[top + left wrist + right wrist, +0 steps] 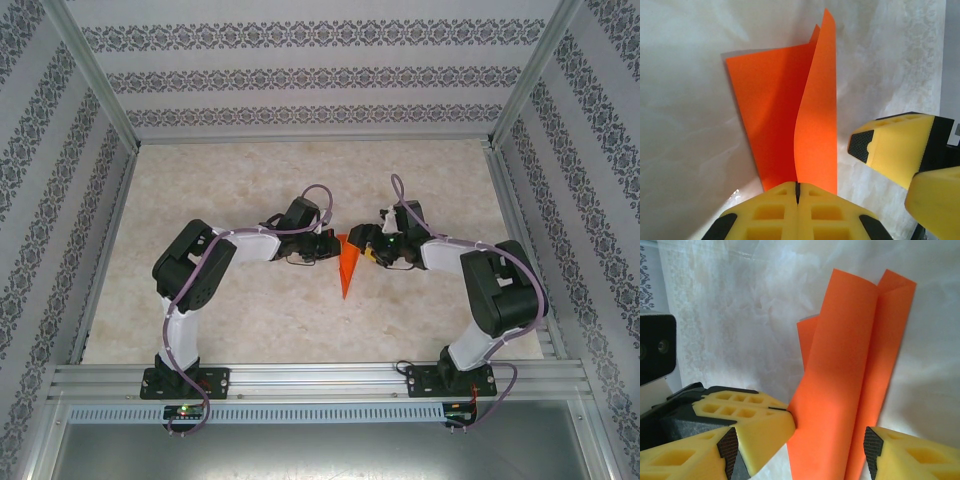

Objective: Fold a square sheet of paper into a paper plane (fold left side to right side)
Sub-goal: Fold the wing for the fifth time at the center of the table.

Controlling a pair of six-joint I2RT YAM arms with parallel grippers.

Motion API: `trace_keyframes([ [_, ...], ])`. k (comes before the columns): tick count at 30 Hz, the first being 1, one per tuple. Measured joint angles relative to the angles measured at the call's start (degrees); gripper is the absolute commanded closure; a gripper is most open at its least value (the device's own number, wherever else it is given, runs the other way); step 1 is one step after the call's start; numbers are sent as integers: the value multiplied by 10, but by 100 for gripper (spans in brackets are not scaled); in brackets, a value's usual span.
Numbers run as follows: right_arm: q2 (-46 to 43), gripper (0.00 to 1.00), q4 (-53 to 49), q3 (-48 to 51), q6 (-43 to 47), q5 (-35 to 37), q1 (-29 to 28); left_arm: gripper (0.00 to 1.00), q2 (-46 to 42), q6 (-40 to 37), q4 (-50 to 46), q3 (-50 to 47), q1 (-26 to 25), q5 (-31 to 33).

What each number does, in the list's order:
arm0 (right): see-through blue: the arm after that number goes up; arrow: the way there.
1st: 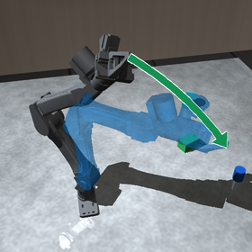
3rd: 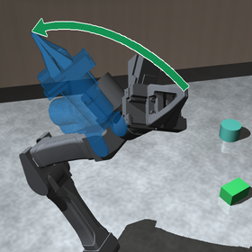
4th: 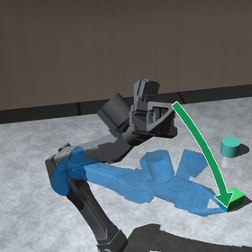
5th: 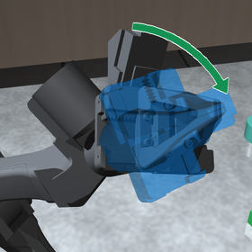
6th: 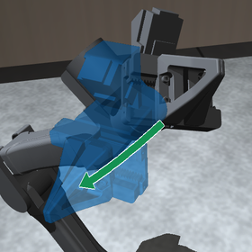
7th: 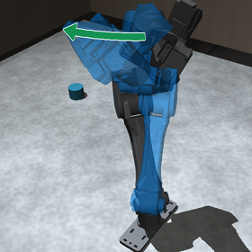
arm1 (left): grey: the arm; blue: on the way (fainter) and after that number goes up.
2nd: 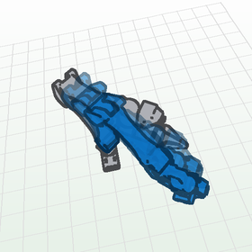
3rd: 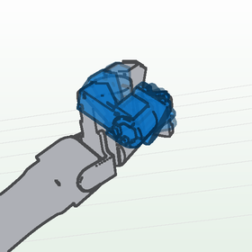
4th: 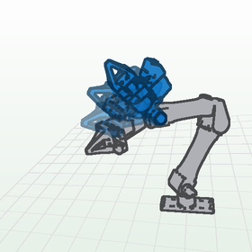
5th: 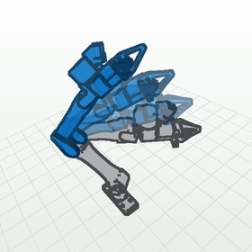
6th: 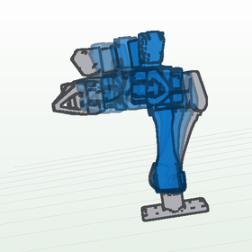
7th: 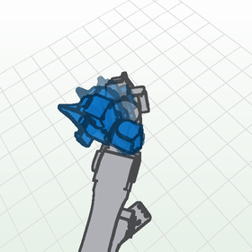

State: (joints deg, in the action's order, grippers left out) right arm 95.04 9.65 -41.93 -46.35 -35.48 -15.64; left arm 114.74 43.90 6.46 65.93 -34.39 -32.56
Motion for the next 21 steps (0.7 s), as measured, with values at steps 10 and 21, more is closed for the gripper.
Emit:
trace_keyframes([
  [10, 35, 30, -9, -34, 2, 1, 0, 100, 0, 0, -1, 0, 0, 0],
  [21, 58, 30, -52, -71, 24, 15, -3, 100, 1, 0, -1, 0, 0, 0],
])
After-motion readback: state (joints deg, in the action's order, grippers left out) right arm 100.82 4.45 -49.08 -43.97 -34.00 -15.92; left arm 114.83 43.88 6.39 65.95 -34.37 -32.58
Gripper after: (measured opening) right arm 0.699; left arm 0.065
